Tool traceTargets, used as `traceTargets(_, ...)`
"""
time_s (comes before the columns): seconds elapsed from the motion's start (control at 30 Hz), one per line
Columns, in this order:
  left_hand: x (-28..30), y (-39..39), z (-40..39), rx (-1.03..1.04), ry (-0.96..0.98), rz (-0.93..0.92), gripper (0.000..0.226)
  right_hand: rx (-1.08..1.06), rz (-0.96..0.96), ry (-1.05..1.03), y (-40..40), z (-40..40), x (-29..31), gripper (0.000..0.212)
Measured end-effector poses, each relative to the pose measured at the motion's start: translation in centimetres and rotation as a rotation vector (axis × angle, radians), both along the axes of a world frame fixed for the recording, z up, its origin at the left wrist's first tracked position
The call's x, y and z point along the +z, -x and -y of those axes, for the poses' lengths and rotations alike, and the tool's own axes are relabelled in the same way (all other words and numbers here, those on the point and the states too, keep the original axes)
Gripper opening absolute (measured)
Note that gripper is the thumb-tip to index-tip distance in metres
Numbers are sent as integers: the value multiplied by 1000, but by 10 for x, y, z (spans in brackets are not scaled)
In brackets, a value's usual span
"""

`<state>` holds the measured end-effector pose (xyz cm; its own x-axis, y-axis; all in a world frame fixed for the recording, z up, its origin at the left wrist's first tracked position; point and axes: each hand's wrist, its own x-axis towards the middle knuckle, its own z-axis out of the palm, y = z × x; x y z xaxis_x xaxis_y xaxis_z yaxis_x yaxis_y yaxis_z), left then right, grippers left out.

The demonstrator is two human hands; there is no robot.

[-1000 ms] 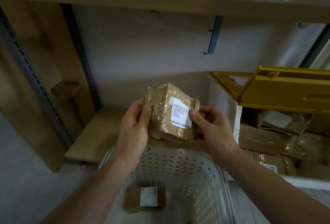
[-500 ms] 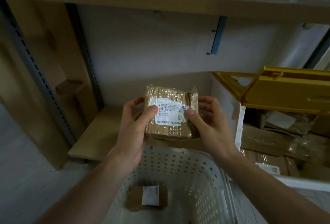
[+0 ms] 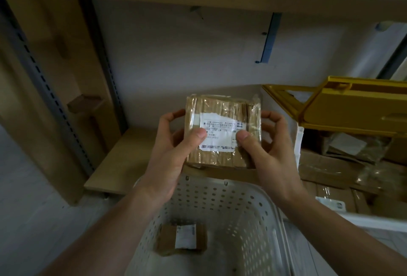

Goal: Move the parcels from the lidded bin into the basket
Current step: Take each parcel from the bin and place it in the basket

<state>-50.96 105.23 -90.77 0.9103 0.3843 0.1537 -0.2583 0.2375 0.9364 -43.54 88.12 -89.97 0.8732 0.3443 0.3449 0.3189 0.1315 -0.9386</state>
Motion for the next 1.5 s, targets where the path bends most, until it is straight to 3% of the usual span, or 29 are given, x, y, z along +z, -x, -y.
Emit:
traceTargets(0.27, -1, 13, -5, -122, -115, 74, 81, -87, 79, 10, 8, 6, 5, 46)
traceTargets(1.03, -3, 22, -23, -174, -87, 63, 84, -69, 34, 29, 7, -14, 1, 44)
traceTargets(1.13, -4, 22, -22, -135, -101, 35, 79, -34, 0, 10, 5, -15, -2, 41)
traceTargets(1.27, -6, 18, -20, 18, -61, -74, 54, 35, -74, 42, -3, -18, -9, 38)
traceTargets(1.5, -13, 20, -30, 68, -101, -166, 48, 174, -186, 144, -10, -15, -21, 49)
